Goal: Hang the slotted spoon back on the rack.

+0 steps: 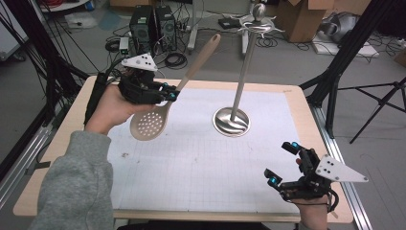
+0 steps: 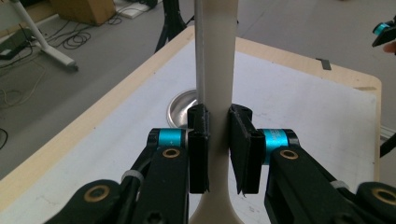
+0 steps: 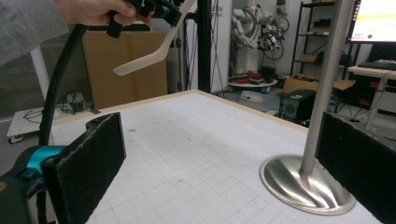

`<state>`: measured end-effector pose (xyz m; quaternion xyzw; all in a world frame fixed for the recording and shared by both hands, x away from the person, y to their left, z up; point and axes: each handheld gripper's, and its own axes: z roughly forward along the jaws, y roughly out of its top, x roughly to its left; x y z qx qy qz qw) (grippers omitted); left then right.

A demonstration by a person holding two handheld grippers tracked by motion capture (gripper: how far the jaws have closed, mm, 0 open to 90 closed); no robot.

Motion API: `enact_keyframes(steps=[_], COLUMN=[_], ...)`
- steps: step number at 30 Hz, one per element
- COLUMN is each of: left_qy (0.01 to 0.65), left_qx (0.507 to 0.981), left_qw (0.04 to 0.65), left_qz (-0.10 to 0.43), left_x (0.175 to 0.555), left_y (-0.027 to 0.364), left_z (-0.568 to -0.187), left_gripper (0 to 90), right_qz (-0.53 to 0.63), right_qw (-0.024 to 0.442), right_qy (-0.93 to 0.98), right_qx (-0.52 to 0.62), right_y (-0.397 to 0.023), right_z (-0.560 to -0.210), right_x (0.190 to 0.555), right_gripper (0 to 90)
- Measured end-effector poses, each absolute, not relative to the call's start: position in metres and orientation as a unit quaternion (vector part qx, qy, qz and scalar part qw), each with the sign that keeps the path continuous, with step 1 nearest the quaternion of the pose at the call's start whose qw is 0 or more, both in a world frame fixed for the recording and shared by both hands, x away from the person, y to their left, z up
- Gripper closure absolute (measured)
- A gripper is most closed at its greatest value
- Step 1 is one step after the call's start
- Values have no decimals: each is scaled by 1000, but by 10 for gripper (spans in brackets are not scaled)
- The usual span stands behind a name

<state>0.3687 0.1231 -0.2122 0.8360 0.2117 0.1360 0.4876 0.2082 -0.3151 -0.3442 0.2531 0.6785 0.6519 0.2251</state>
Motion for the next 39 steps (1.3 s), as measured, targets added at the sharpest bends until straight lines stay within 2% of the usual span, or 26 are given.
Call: enact_keyframes(steps=[16,39], left_qy=[210,211], left_qx=[836,835], left_qw=[486,495], left_qz=[142,112], left_x=[377,395], left_y=[108,85], left_z=[-200,-202], left_gripper=[778,778], right_qz=[647,654], right_qw=[233,235], right_qy=[676,667], right_qx=[264,268], right_y=[-324,-333], right_z=[-345,-345], right_x=[198,198], right_gripper=[7,7])
